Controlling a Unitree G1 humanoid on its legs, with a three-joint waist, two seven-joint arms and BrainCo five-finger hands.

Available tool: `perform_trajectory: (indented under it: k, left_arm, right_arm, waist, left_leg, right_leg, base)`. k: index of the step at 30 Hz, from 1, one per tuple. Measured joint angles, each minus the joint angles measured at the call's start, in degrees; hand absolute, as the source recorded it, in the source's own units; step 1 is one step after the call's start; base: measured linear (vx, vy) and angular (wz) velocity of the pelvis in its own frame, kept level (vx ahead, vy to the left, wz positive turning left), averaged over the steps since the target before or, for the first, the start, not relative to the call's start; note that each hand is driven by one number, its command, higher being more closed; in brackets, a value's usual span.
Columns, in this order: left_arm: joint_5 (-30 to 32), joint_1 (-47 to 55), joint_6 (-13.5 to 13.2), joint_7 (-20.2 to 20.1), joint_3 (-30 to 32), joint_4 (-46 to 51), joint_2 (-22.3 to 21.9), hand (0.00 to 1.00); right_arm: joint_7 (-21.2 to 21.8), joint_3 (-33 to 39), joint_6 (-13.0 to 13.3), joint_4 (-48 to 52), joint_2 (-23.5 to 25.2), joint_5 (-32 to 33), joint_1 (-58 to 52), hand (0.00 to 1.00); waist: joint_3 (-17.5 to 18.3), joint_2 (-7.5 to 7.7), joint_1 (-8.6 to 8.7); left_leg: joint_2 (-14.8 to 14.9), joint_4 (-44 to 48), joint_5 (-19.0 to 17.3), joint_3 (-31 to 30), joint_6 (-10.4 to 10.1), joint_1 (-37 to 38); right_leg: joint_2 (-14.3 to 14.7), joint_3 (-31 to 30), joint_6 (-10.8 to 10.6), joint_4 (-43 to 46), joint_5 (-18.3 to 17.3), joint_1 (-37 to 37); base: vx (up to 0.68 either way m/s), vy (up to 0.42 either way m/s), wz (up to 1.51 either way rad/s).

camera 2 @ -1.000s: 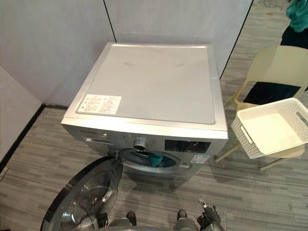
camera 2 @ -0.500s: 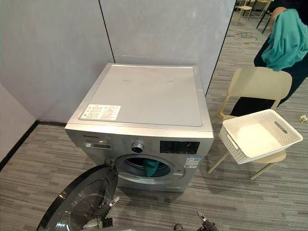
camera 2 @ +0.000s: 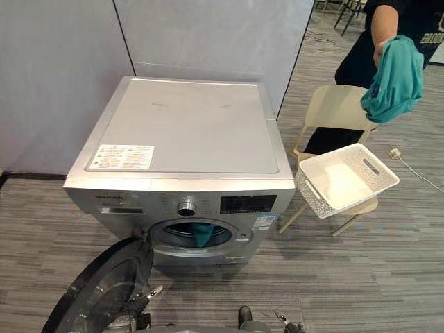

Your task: Pick up the laundry basket with both hands and put the clothes into the washing machine.

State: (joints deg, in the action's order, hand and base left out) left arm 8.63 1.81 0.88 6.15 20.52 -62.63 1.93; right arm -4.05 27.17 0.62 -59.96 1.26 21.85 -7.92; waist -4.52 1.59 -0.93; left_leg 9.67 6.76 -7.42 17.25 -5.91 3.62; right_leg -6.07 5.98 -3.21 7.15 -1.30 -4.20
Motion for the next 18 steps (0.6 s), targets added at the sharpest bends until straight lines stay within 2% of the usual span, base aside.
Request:
perform_trajectory:
  k: [4, 6, 11, 14, 16, 18]
  left_arm:
    - [-0.1, -0.5, 0.0, 0.0, 0.3, 0.1, -0.8, 0.00]
    - [-0.1, -0.6, 0.0, 0.0, 0.2, 0.1, -0.7, 0.00]
    - [-0.7, -0.2, 0.0, 0.2, -2.5, 0.1, 0.4, 0.00]
    - [-1.7, 0.0, 0.0, 0.4, -2.7, 0.0, 0.6, 0.00]
    - [-2.0, 0.1, 0.1, 0.6, -2.7, 0.0, 1.7, 0.00]
    - [-2.1, 0.4, 0.1, 1.2, -2.7, 0.1, 1.8, 0.00]
  right_arm:
    - [0.6, 0.0, 0.0, 0.6, -0.3, 0.0, 0.8, 0.00]
    - [0.6, -0.1, 0.0, 0.2, -0.3, 0.0, 0.9, 0.00]
    - [0.5, -2.2, 0.0, -0.5, -0.9, 0.2, 2.9, 0.00]
    - [0.5, -4.7, 0.2, -0.5, -1.6, 0.6, 3.8, 0.00]
    - [0.5, -5.3, 0.4, -0.4, -1.6, 0.8, 4.2, 0.00]
    - [0.4, -5.3, 0.7, -0.4, -1.7, 0.8, 4.1, 0.00]
  waist:
    - [-0.4, -1.18, 0.04]
    - [-0.3, -0.84, 0.11]
    - [-0.1, -0.61, 0.08]
    - [-0.2, -0.88, 0.16]
    - [-0.6, -1.49, 0.15]
    - [-0.7, -1.42, 0.14]
  left_leg:
    - [0.2, 1.5, -0.8, -1.8, 0.5, -1.3]
    - [-0.7, 1.6, -1.0, -3.0, 0.4, -1.8]
    - [0.0, 0.7, -0.8, -3.4, 0.1, -1.5]
    - [1.7, 0.3, -0.6, -2.8, -1.2, -0.3]
    - [4.6, 2.6, -1.3, -2.5, -2.9, 0.0]
    - [6.5, 7.7, -1.3, -2.5, -3.3, -1.2]
  right_leg:
    - [-0.5, 0.7, -0.4, 0.7, -0.4, -0.3]
    - [-1.1, 1.5, -0.7, 0.4, -1.1, 0.1]
    - [-0.4, 2.6, -1.0, -3.1, -0.2, 2.2]
    - [1.5, 2.5, -0.5, -3.3, -0.4, 3.2]
    - [4.1, 2.4, 1.2, -2.1, -1.6, 3.1]
    - [5.6, 1.5, 2.7, -1.0, -3.0, 3.3]
  base:
    - [0.02, 0.004, 0.11]
    - [-0.03, 0.009, 0.26]
    - [-0.02, -0.018, 0.11]
    - [0.05, -0.088, -0.10]
    - [0.08, -0.138, -0.16]
    - [0.09, -0.140, -0.25]
